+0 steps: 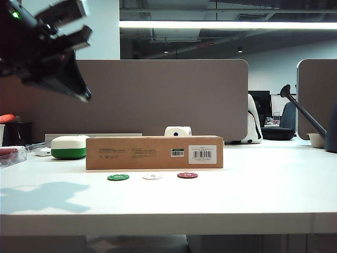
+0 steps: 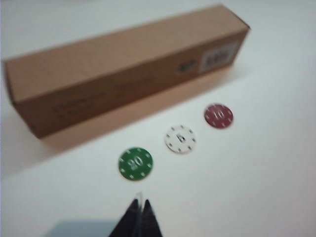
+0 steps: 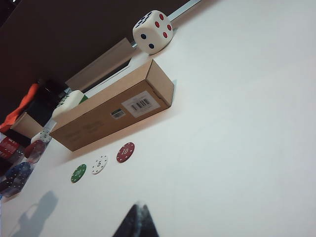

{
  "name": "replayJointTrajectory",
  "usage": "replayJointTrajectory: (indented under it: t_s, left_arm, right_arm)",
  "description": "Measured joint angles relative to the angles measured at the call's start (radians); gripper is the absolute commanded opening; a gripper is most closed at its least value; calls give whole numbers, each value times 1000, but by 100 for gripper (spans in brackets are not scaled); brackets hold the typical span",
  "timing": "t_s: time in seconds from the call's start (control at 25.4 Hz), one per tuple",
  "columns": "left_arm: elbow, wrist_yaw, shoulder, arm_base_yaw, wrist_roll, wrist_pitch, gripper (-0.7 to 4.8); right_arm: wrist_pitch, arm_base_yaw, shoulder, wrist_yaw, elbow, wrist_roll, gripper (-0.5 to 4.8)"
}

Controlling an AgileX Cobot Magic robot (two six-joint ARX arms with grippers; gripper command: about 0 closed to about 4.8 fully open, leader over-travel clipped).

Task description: Push the chip with the lowest value in the row forward next to the rectangular box.

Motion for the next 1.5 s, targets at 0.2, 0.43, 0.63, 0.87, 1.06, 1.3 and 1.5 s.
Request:
replayJointTrajectory:
  t_s: [0.2, 0.43, 0.63, 0.87, 1.06, 1.3, 1.5]
  left_arm:
    - [-1, 0, 41, -24, 0, -11, -5]
    - [-1, 0, 38, -23, 0, -6, -5]
    - [-1, 0, 38, -22, 0, -6, -5]
    - [-1, 0, 38, -22, 0, -6, -5]
    - [-1, 0, 38, -22, 0, -6, -5]
    - [-1, -1, 38, -21, 0, -7, -5]
    - [-1, -1, 38, -21, 0, -6, -5]
  right_arm:
    - [1, 0, 0, -10, 0, 26, -6]
    - [19, 0, 0, -26, 1, 29, -6]
    - [50, 0, 0, 30, 45, 48, -6]
    - [98, 0, 1, 95, 127, 52, -6]
    - [116, 0, 184, 122, 267, 20, -6]
    - [112, 49, 666, 89, 555, -142, -6]
    - [85, 216, 1122, 77, 806, -185, -6]
